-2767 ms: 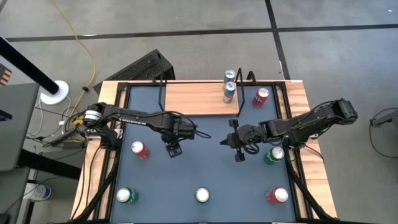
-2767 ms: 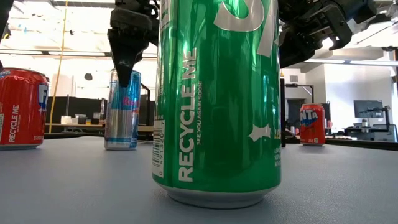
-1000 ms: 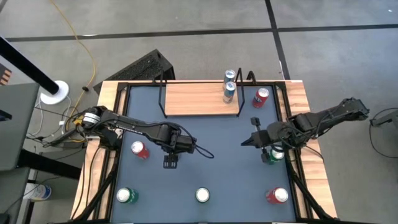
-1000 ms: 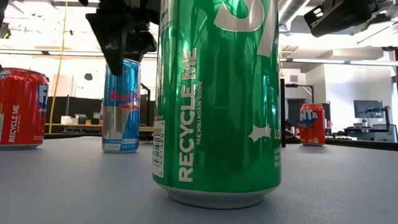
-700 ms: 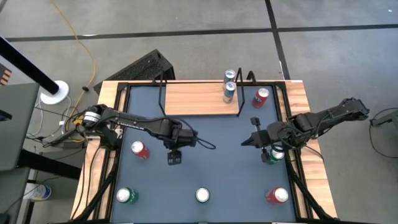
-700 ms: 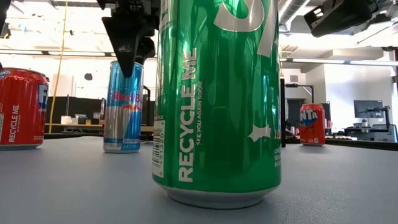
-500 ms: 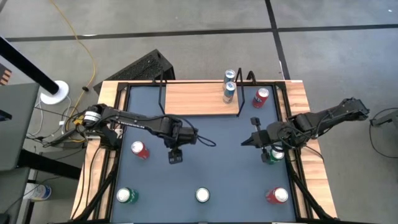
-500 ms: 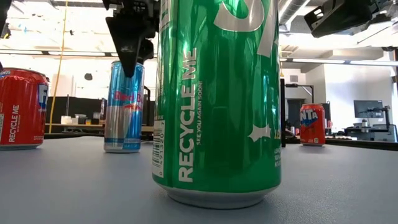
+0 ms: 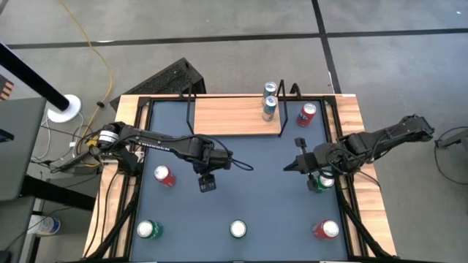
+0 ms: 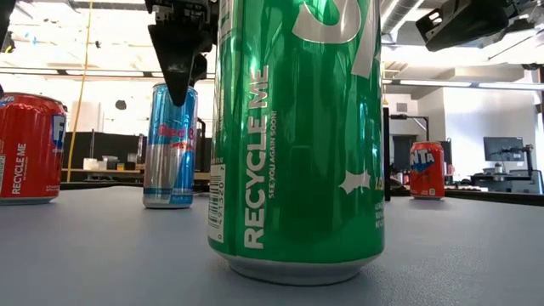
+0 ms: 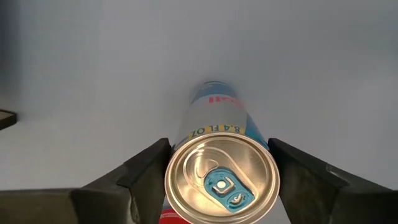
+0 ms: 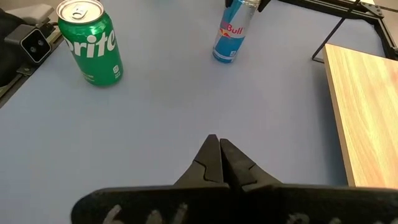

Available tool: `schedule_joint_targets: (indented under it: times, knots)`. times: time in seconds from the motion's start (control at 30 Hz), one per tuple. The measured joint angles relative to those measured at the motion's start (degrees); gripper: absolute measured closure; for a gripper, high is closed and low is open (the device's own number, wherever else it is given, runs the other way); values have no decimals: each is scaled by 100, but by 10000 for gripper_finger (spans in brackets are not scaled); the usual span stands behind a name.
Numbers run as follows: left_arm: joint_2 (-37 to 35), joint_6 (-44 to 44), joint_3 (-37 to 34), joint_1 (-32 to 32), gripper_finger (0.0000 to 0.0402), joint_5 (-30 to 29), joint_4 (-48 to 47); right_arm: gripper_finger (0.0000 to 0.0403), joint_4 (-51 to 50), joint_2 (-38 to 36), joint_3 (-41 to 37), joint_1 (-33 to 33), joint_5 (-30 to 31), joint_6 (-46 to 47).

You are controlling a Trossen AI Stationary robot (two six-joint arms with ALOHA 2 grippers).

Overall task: Place canned beverage on shelf
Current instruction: Put the blue soda can on the shelf aligned with the other blue soda can

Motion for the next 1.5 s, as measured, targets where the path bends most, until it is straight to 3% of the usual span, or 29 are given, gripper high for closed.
schedule_joint_targets:
  times: [0.4, 0.6, 0.8, 0.93, 1.17, 1.5]
  knots:
    - [0, 1616, 52, -27, 172, -68, -256, 403, 15, 0, -4, 0, -1, 2]
    - [0, 2009, 53, -46, 171, -68, -139, 403, 15, 1, -4, 0, -1, 0]
    - [2, 1390, 59, -46, 156, -133, -148, 403, 13, 2, -4, -1, -1, 2]
    - [2, 1136, 61, -46, 126, -368, -114, 403, 11, 2, -4, 0, -1, 1]
    - [2, 1172, 61, -46, 76, -177, -136, 403, 11, 2, -4, 0, -3, 2]
    - [2, 503, 63, 128, 71, 28, -498, 403, 11, 2, -4, 0, -3, 0]
